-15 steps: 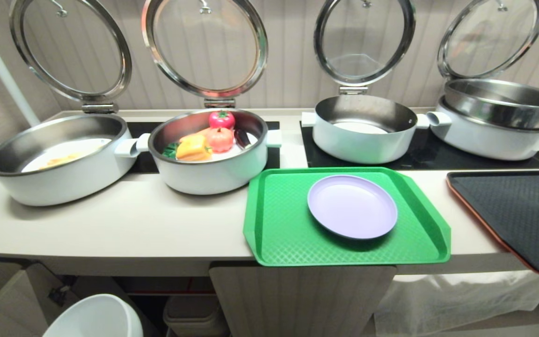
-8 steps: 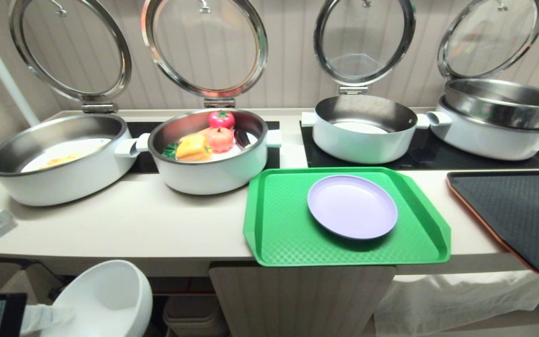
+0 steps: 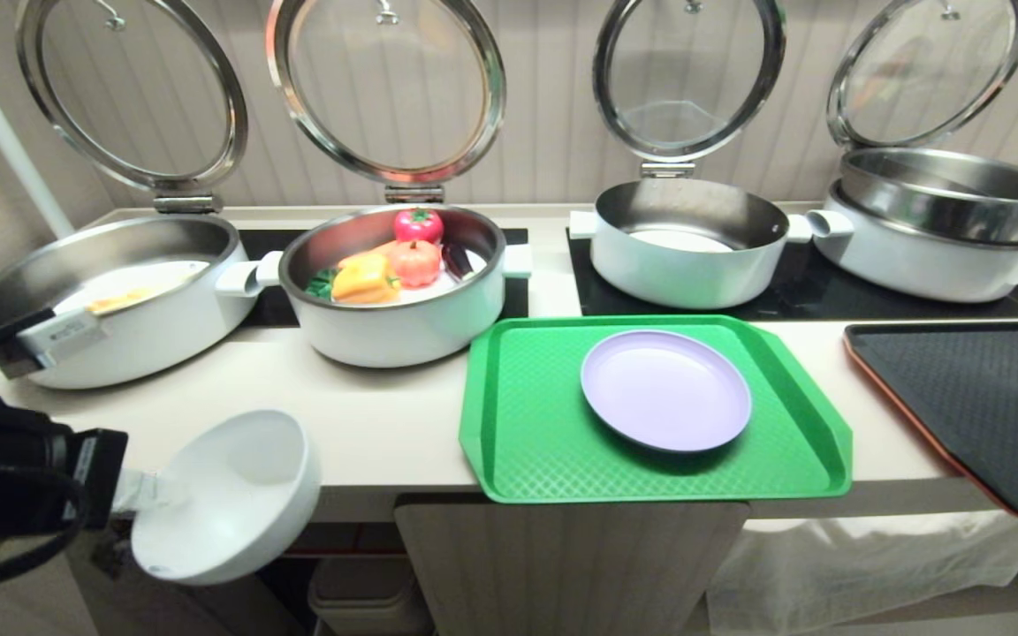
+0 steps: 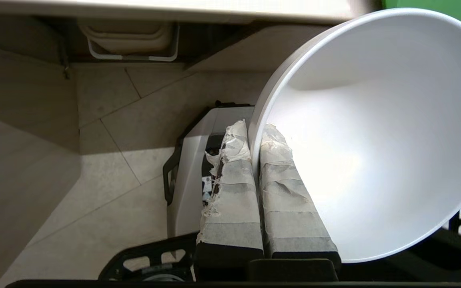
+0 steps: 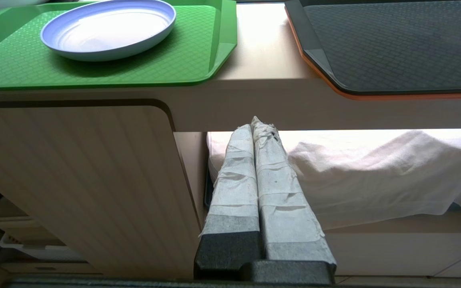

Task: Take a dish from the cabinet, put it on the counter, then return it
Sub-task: Place it on the table

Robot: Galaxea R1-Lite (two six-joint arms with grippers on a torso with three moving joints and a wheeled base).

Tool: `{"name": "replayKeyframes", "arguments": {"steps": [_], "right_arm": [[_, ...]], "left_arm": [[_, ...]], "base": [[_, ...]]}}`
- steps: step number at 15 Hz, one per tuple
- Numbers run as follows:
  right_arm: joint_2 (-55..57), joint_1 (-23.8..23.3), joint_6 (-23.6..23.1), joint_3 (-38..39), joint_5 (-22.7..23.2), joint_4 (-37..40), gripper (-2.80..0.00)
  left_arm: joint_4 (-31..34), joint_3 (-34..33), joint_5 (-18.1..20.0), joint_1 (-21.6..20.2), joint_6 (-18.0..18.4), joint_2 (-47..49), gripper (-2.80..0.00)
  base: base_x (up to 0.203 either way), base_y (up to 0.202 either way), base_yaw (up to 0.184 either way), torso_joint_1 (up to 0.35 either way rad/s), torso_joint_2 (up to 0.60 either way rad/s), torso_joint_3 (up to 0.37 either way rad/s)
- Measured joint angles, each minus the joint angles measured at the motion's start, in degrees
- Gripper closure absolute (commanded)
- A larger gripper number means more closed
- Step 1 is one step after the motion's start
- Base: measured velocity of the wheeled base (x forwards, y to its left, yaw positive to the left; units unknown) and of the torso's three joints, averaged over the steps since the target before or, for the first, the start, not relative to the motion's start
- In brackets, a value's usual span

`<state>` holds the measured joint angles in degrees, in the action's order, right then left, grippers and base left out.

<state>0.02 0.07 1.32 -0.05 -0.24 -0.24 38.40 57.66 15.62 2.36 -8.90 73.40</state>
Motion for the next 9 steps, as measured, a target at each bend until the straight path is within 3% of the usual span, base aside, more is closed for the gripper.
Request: {"name": "replayKeyframes", "arguments": {"steps": [9], "right_arm": [[0.0, 0.0, 0.0, 0.0, 0.0, 0.0, 0.0]], "left_arm": [[-6.9, 5.8, 0.2, -1.3, 0.3, 13.6, 0.0]], "base": [[0.0, 0.0, 0.0, 0.0, 0.0, 0.0]]}}
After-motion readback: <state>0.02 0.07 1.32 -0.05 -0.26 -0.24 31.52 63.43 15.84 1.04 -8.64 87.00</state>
